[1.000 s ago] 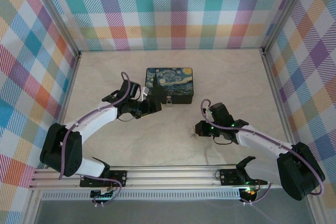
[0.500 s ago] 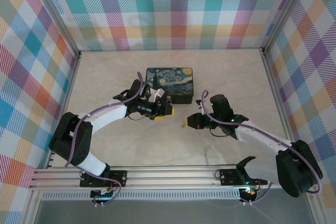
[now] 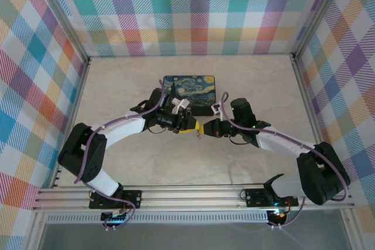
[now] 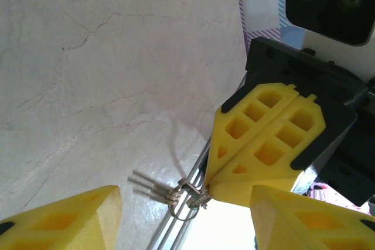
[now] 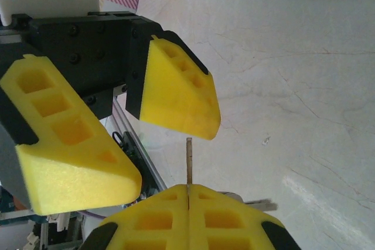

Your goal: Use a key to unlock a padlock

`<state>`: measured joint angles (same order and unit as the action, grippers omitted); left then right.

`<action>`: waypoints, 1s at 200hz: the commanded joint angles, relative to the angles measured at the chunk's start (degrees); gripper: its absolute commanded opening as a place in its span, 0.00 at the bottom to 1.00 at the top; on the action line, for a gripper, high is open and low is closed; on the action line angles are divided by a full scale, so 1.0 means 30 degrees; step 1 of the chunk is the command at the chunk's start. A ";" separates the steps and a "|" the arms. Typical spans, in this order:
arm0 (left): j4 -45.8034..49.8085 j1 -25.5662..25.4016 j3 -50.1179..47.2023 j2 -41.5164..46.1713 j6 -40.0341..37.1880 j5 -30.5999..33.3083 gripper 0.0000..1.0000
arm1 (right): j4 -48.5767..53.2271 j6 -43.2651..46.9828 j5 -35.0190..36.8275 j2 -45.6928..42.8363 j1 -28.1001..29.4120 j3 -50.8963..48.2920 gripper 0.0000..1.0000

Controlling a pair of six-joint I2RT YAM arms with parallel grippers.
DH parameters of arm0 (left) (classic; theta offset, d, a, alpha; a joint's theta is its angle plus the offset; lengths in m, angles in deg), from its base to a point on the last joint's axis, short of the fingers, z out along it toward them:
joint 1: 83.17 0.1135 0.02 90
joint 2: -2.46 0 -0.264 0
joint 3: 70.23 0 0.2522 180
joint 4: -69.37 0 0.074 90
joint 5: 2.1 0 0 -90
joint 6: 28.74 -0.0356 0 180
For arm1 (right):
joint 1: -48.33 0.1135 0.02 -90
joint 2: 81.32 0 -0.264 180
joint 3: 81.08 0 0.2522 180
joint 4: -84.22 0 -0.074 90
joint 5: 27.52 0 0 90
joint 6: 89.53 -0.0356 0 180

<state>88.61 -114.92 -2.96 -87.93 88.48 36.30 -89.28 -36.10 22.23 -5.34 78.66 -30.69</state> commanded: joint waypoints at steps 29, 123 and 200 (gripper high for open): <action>-0.1027 -0.0111 0.0444 -0.0393 -0.0030 -0.0742 0.50 | -0.0958 -0.0344 -0.1554 0.0834 -0.0119 0.1010 0.00; -0.2660 -0.0111 -0.0282 -0.0369 0.0985 -0.0967 0.23 | -0.2590 -0.1270 -0.1636 0.1500 -0.0293 0.0666 0.00; -0.2019 -0.0031 -0.0235 -0.0549 0.0868 -0.0209 0.12 | -0.1969 -0.1088 -0.1428 0.0794 -0.1048 0.0507 0.00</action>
<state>81.03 -114.92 -3.13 -89.22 91.85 35.34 -94.81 -40.28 18.80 -1.12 76.19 -29.71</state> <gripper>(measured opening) 0.074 0.044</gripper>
